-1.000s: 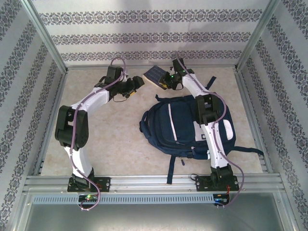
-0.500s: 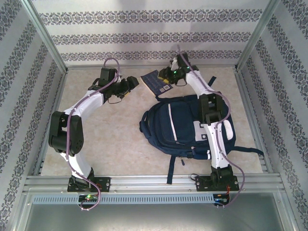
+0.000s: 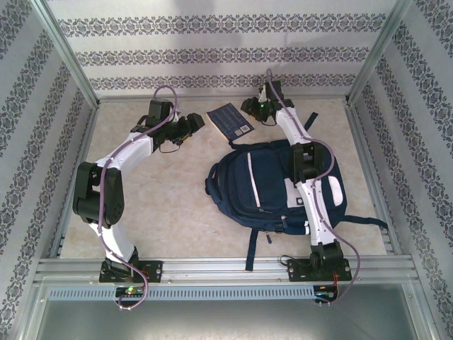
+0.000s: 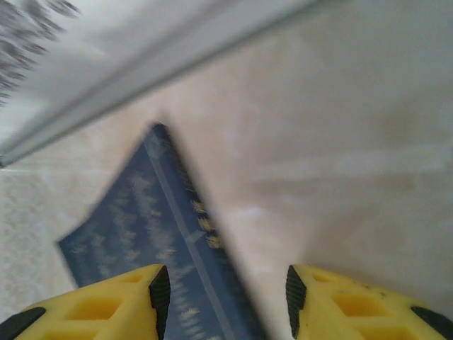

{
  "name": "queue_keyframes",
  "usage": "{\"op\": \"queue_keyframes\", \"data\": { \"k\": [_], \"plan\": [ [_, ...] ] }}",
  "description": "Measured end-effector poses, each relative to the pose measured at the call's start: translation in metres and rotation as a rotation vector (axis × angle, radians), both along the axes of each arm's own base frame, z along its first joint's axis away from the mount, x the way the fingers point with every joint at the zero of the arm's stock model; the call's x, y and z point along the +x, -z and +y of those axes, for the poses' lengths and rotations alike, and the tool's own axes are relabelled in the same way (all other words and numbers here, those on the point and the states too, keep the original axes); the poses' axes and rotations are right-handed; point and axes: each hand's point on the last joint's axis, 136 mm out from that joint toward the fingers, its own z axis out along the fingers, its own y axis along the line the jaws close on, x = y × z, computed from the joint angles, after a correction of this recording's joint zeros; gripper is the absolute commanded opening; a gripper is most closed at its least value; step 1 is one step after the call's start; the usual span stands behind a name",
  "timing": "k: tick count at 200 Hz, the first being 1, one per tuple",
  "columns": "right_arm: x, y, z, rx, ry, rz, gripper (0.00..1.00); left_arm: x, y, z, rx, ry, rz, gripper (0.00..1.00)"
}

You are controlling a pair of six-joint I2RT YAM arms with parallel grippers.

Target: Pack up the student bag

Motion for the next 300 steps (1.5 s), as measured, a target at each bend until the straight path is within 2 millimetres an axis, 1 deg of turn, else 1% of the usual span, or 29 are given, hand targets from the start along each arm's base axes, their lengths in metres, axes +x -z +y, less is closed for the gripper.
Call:
{"op": "queue_keyframes", "data": {
  "k": [14, 39, 73, 99, 133, 156, 176, 194, 209, 218, 231, 253, 282, 300],
  "plan": [
    [0.006, -0.012, 0.000, 0.011, 0.008, -0.031, 0.50, 0.000, 0.000, 0.000, -0.001, 0.002, 0.001, 0.77],
    [0.002, -0.012, 0.009, 0.026, -0.009, -0.025, 0.49, 0.000, 0.004, 0.000, 0.000, 0.002, 0.009, 0.77],
    [-0.010, -0.008, 0.037, 0.053, -0.078, -0.011, 0.47, 0.001, 0.012, 0.002, 0.013, -0.010, 0.026, 0.77],
    [-0.021, -0.010, 0.061, 0.079, -0.145, -0.008, 0.46, 0.004, 0.023, 0.014, 0.043, -0.049, 0.052, 0.77],
    [-0.040, -0.007, 0.094, 0.097, -0.248, -0.017, 0.43, 0.013, 0.047, 0.040, 0.100, -0.131, 0.103, 0.77],
    [-0.057, -0.008, 0.119, 0.110, -0.321, -0.015, 0.42, 0.019, 0.069, 0.056, 0.140, -0.181, 0.150, 0.77],
    [-0.074, -0.008, 0.143, 0.114, -0.382, -0.010, 0.42, 0.032, 0.089, 0.062, 0.159, -0.202, 0.186, 0.73],
    [-0.089, -0.006, 0.157, 0.111, -0.416, 0.009, 0.41, 0.043, 0.109, 0.067, 0.171, -0.207, 0.212, 0.71],
    [-0.099, -0.006, 0.163, 0.108, -0.429, 0.026, 0.41, 0.050, 0.124, 0.069, 0.185, -0.201, 0.231, 0.69],
    [-0.104, -0.006, 0.165, 0.106, -0.433, 0.033, 0.41, 0.055, 0.129, 0.069, 0.195, -0.190, 0.233, 0.69],
    [-0.106, -0.006, 0.163, 0.100, -0.428, 0.042, 0.41, 0.062, 0.132, 0.068, 0.211, -0.174, 0.228, 0.68],
    [-0.105, -0.004, 0.158, 0.098, -0.417, 0.051, 0.41, 0.074, 0.124, 0.068, 0.243, -0.148, 0.190, 0.65],
    [-0.105, -0.003, 0.156, 0.095, -0.409, 0.056, 0.40, 0.088, 0.107, 0.072, 0.300, -0.121, 0.119, 0.67],
    [-0.104, -0.003, 0.156, 0.094, -0.399, 0.060, 0.40, 0.095, 0.102, 0.071, 0.319, -0.102, 0.090, 0.67]
  ]
}}
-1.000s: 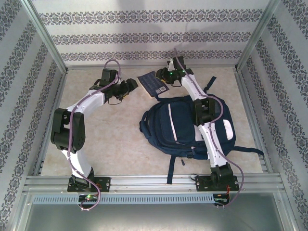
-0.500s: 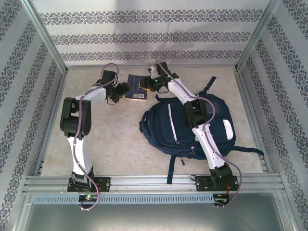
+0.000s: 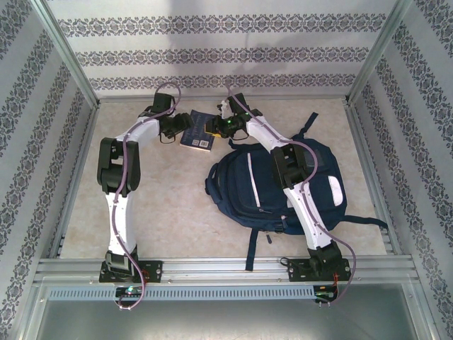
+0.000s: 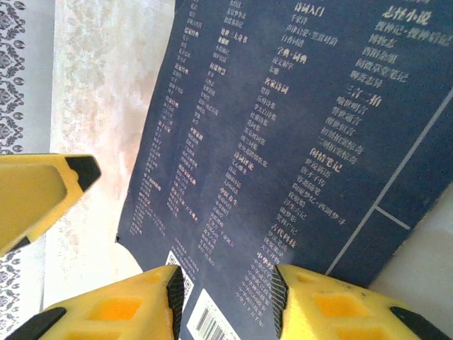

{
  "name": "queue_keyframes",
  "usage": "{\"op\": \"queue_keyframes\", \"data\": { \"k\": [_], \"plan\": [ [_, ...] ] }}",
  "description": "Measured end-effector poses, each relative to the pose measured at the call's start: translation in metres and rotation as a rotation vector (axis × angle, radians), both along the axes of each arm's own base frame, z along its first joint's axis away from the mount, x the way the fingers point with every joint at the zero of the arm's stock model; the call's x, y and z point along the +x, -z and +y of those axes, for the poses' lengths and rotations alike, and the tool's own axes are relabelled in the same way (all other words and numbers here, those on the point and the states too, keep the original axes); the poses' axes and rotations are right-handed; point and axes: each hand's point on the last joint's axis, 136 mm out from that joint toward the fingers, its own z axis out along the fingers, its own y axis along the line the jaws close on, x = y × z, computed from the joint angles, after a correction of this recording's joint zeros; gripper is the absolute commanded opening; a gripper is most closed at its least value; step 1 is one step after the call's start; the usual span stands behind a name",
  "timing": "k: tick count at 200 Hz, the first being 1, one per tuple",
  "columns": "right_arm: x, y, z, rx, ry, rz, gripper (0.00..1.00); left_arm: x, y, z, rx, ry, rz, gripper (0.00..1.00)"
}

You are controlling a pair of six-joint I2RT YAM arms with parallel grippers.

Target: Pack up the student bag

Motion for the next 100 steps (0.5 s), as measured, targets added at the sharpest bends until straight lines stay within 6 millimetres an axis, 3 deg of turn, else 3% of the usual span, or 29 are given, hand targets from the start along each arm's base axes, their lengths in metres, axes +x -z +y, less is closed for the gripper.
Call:
{"op": "queue_keyframes", "data": {
  "k": [27, 69, 100],
  "plan": [
    [0.001, 0.001, -0.001, 0.005, 0.015, 0.010, 0.39, 0.020, 0.001, -0.008, -0.019, 0.039, -0.029, 0.66],
    [0.004, 0.002, -0.013, 0.005, 0.092, 0.046, 0.38, 0.031, 0.032, -0.018, -0.041, 0.089, 0.011, 0.63],
    [0.012, 0.002, -0.023, 0.006, 0.153, 0.069, 0.38, 0.034, 0.023, -0.024, -0.073, 0.113, 0.001, 0.61]
  ]
}}
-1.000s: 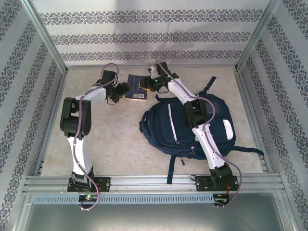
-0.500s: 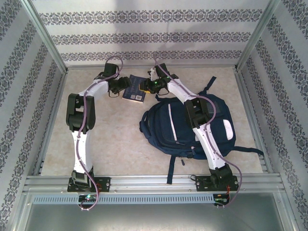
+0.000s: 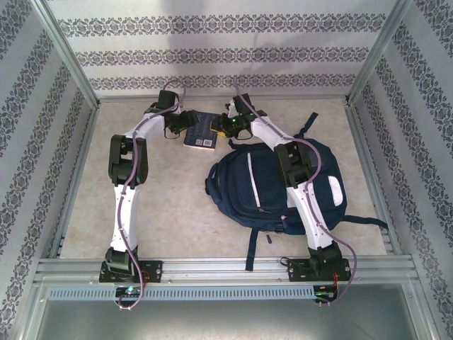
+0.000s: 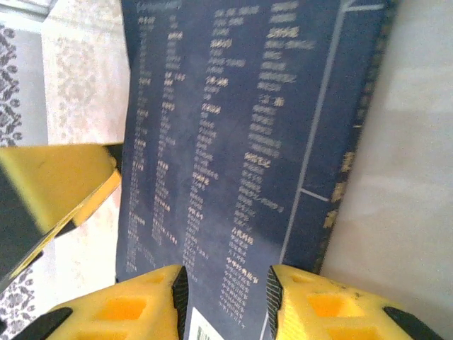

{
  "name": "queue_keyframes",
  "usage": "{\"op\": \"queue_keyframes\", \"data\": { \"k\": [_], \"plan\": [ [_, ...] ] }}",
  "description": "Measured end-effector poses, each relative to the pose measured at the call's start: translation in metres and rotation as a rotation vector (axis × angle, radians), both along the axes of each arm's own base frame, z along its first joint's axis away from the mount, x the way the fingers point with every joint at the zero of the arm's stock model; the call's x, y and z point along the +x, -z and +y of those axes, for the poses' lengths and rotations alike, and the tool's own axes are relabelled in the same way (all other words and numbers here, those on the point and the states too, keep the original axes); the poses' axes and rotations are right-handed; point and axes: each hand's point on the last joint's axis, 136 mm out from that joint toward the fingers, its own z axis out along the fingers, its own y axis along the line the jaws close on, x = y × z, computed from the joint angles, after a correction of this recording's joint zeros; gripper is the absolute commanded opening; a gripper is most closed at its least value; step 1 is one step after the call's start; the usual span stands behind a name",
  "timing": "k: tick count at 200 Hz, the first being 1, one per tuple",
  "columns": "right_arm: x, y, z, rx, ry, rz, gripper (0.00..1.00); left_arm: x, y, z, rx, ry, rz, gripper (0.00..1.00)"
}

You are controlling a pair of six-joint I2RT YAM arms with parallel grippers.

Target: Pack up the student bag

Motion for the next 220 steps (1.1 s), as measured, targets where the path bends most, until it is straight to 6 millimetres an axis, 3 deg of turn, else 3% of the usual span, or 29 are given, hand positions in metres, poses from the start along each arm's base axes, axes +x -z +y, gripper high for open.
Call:
{"op": "queue_keyframes", "data": {
  "k": [148, 186, 220],
  "plan": [
    [0.018, 0.002, -0.024, 0.043, 0.088, 0.019, 0.38, -0.001, 0.006, -0.009, -0.035, 0.031, 0.017, 0.56],
    [0.016, 0.001, -0.024, 0.025, 0.088, 0.035, 0.38, -0.003, 0.005, -0.012, -0.042, 0.040, 0.020, 0.55],
    [0.017, -0.014, -0.013, 0.006, 0.067, 0.013, 0.38, -0.007, 0.000, -0.029, -0.077, 0.083, 0.023, 0.54]
  ]
}}
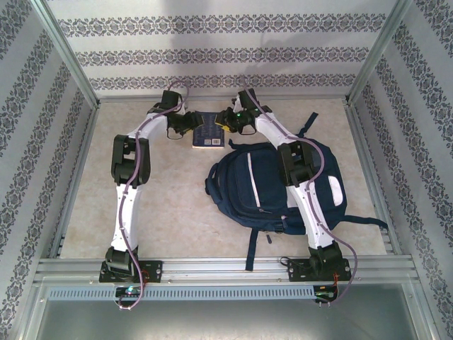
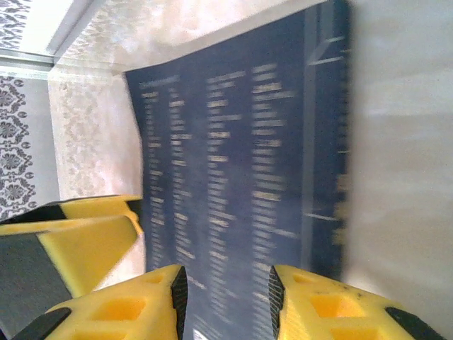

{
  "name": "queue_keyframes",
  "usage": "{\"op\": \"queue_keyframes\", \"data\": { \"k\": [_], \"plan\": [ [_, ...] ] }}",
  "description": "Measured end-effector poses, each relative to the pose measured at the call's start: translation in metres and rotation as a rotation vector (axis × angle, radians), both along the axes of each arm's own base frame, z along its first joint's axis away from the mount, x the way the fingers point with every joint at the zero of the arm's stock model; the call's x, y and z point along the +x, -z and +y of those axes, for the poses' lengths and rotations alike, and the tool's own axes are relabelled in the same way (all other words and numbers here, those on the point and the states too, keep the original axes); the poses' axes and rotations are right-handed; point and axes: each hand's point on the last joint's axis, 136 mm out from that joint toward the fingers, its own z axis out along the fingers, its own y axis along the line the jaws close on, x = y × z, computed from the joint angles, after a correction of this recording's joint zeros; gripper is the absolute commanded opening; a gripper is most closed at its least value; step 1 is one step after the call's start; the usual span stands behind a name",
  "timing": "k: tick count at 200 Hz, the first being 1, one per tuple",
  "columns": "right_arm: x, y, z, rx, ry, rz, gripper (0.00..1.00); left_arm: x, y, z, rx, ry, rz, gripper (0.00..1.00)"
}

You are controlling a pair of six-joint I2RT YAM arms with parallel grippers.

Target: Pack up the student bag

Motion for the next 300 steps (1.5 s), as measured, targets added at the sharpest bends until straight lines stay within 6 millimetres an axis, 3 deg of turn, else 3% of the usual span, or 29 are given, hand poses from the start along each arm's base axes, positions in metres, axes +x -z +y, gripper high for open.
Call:
{"op": "queue_keyframes", "data": {
  "k": [46, 120, 171, 202, 233, 266, 300],
  "plan": [
    [-0.014, 0.011, 0.013, -0.023, -0.030, 0.038, 0.38, -0.009, -0.008, -0.028, -0.067, 0.065, 0.011, 0.42],
    [-0.014, 0.012, 0.010, 0.004, -0.039, 0.038, 0.38, 0.000, -0.027, -0.041, -0.196, 0.047, -0.008, 0.42],
    [-0.012, 0.003, -0.015, 0.022, -0.002, 0.028, 0.40, 0.000, -0.018, -0.041, -0.200, 0.038, 0.009, 0.42],
    [0.006, -0.005, -0.047, 0.009, 0.058, 0.003, 0.43, -0.001, 0.006, -0.042, -0.207, 0.030, 0.052, 0.42],
    [0.020, -0.011, -0.077, -0.066, 0.119, -0.007, 0.44, 0.002, 0.001, -0.044, -0.228, 0.031, 0.042, 0.42],
    [0.032, -0.022, -0.079, -0.091, 0.121, -0.047, 0.44, 0.003, 0.000, -0.044, -0.241, 0.023, 0.044, 0.42],
    [0.023, 0.006, -0.073, -0.115, 0.096, 0.007, 0.45, 0.005, -0.003, -0.047, -0.260, 0.026, 0.039, 0.42]
  ]
}}
